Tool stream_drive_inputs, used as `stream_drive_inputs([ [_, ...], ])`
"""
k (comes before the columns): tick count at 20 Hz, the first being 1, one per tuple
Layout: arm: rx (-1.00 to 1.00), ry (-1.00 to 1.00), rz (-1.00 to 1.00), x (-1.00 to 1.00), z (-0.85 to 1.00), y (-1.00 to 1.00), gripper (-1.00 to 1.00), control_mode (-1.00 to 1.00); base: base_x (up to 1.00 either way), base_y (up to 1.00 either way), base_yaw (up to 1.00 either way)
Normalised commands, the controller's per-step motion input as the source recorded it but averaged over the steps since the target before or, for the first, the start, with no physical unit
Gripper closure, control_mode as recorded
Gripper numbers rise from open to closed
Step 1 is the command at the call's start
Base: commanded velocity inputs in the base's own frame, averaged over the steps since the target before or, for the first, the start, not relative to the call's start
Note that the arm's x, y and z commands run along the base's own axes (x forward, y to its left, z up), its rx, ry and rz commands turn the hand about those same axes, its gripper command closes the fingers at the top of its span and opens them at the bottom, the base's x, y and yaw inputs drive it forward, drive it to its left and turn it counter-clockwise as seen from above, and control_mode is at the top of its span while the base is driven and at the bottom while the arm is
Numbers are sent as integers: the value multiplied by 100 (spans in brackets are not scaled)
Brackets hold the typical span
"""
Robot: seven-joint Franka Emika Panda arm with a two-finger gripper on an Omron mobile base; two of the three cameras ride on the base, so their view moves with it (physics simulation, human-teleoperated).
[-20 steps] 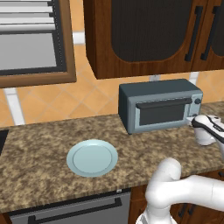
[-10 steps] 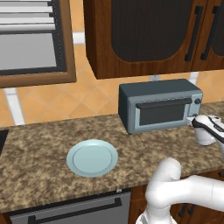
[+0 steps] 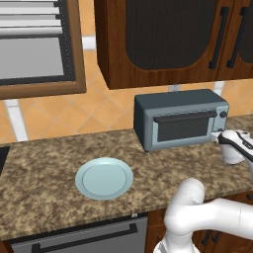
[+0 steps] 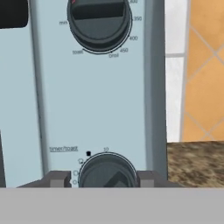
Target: Pick up the kebab skewer and baguette bread, and place them inside the toaster oven. Close the toaster oven door and start by setting the timer.
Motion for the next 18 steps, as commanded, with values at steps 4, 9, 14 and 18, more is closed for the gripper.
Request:
stream_drive_inputs([
  [4,0,0,5,0,0,-4,100,-100,0,0,0],
  [9,1,0,6,0,0,-5,100,-100,0,0,0],
  [14,1,0,5,0,0,-3,100,-100,0,0,0],
  [18,0,0,3,0,0,-1,100,-100,0,0,0],
])
